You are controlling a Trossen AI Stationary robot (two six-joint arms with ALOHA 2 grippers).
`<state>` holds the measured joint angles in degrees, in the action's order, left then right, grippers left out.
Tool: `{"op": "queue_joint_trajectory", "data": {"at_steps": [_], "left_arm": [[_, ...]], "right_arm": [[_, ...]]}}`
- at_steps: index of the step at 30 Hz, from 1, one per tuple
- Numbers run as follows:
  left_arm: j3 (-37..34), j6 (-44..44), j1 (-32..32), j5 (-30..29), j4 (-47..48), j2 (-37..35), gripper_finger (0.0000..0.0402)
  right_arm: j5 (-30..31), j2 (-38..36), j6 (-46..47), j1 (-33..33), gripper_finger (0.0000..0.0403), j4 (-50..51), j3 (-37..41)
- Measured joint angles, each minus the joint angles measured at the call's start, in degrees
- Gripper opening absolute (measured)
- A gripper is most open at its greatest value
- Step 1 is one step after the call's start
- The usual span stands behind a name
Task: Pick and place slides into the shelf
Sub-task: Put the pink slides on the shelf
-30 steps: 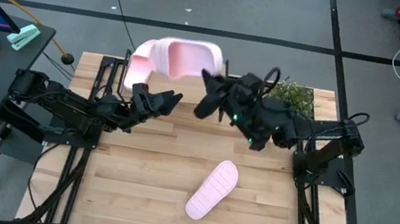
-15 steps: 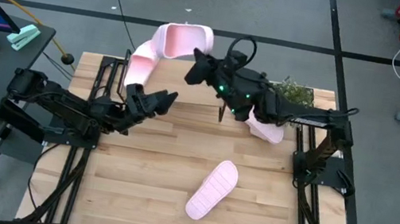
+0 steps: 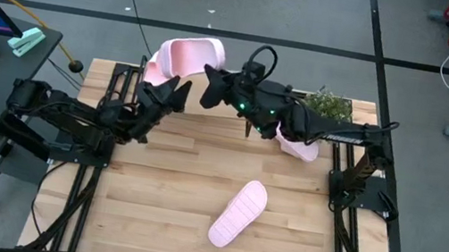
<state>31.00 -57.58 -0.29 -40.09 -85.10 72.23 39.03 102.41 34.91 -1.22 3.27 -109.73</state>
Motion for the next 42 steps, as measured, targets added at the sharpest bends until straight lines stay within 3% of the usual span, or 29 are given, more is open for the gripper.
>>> {"op": "queue_joint_trajectory", "data": {"at_steps": [19, 24, 33, 37, 42], "left_arm": [[-0.02, -2.09, 6.46, 0.00, -0.57, 0.02, 0.0344], [-0.04, -0.33, 6.51, -0.40, -0.44, 0.04, 0.0300], [-0.02, 1.25, 6.43, -0.65, -0.74, 0.07, 0.0184], [0.03, 1.49, 6.44, -1.02, -0.94, 0.00, 0.0150], [0.07, 2.53, 6.54, -1.69, -0.93, -0.02, 0.0142]], "right_arm": [[-10.89, 0.00, 0.48, 0.16, 0.0060, 2.69, -0.02], [-12.67, -0.01, 1.25, 0.15, 0.0060, 2.93, -0.02], [-14.06, -0.02, 1.29, 0.10, 0.0060, 3.51, -0.02], [-14.75, 0.00, 0.79, -0.02, 0.0115, 4.47, -0.02], [-15.60, -0.41, -0.50, -0.28, 0.0202, 6.22, -0.02]]}}
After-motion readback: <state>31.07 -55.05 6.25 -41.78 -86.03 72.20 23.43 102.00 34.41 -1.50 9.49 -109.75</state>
